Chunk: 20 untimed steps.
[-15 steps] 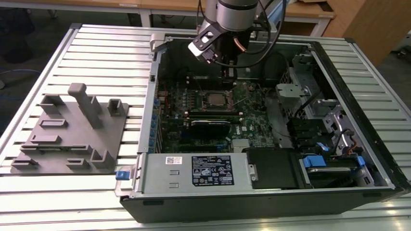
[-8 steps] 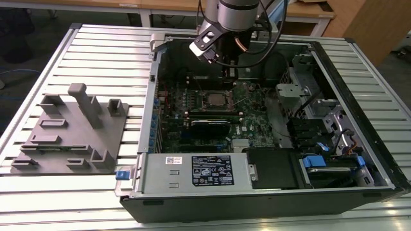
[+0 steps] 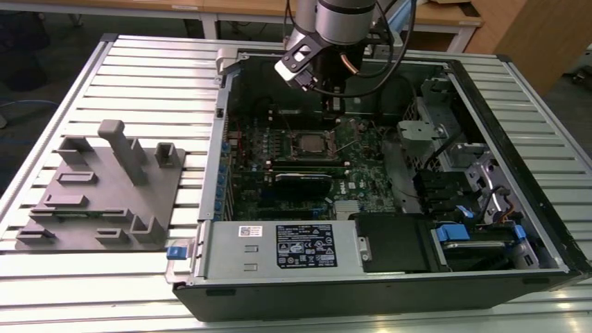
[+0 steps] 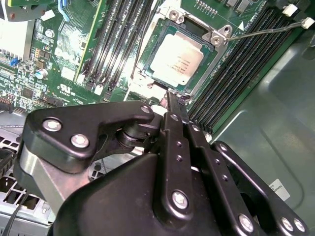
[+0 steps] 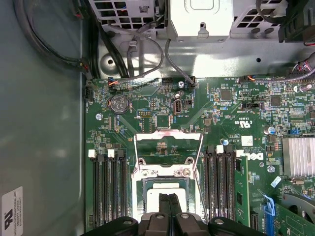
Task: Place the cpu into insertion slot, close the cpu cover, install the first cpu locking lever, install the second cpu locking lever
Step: 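Close the cpu cover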
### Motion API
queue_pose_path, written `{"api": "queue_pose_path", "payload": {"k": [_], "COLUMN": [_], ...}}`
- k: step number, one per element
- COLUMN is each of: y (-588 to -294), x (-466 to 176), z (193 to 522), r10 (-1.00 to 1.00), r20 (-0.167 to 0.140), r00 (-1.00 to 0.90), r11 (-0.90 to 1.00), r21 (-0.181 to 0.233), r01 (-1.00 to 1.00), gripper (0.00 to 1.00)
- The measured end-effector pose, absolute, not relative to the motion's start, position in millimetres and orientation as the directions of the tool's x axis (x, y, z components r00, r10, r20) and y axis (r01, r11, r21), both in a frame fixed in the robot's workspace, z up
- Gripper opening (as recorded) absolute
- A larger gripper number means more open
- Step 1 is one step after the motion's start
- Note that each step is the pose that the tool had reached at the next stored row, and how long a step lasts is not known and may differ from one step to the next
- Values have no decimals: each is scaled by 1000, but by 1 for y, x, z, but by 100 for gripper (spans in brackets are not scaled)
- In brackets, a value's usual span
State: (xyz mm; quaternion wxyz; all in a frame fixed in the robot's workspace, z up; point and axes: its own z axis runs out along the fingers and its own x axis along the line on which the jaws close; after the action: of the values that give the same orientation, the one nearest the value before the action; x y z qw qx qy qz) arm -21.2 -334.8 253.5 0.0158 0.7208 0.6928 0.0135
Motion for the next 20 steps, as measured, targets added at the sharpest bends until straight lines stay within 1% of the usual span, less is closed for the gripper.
{"api": "queue_pose_path", "payload": {"k": [11, 20], "y": [-335, -335], "x": [-19, -2], "z": [254, 253], "r10": [999, 999], "r20": [-2, -2], "r00": [40, 40], "r11": [-40, -39], "r21": [41, 41], "r01": [998, 998], "gripper": [10, 10]}}
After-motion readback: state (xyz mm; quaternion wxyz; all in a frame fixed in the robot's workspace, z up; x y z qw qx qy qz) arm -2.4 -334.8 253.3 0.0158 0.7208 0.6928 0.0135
